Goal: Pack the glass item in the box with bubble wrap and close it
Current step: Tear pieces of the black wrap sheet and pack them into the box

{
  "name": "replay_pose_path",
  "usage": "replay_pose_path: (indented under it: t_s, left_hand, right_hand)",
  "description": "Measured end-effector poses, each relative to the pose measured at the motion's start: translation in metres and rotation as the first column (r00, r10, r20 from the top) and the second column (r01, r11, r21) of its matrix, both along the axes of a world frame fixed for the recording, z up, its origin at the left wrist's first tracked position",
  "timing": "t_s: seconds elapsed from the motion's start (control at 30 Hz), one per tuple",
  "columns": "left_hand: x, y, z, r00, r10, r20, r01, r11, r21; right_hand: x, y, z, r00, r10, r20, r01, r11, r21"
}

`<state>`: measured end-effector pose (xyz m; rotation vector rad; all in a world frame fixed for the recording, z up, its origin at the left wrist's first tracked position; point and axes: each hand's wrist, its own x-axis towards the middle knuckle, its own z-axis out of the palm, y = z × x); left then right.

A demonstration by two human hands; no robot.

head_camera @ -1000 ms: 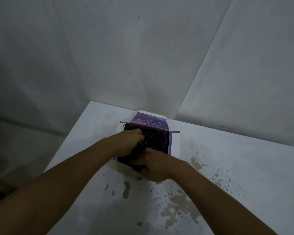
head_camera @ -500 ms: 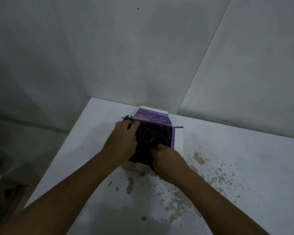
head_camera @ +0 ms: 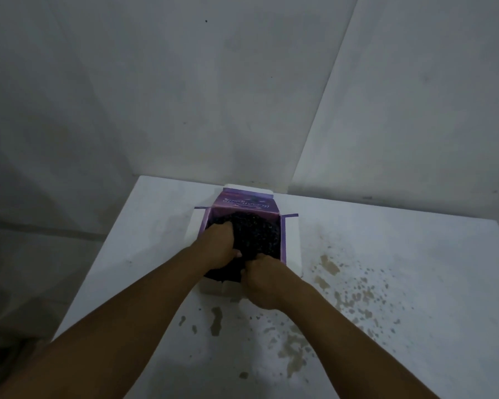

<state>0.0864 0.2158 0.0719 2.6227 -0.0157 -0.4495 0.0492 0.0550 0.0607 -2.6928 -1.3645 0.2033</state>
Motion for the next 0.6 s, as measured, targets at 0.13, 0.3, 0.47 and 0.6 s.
replay_pose_path:
  t_s: [0.13,0.3,0.47,0.6]
  left_hand:
    - [-0.004,-0.007,0.009,1.000,-0.020,-0.015,0.021,0.992,0.126]
    - [-0.044,0.005,0.026,0.831,-0.001,0.557,-0.070,0.992,0.106]
    - [-0.067,0.036,0.015,0.738,0.439,0.512,-0.384,0.898,-0.216]
    - [-0.070,0.051,0.006,0.734,0.668,0.122,-0.585,0.713,-0.387]
  right_hand:
    - [-0.009,0.000,0.015,0.936,-0.327,-0.128,0.345,0.926,0.154]
    - [-0.031,-0.024,0.024,0.764,-0.645,-0.022,0.575,0.664,0.478]
    - [-0.034,-0.052,0.022,0.467,-0.732,-0.496,0.867,0.270,0.419]
    - [-0.029,-0.043,0.030,0.434,-0.601,-0.671,0.884,0.143,0.444]
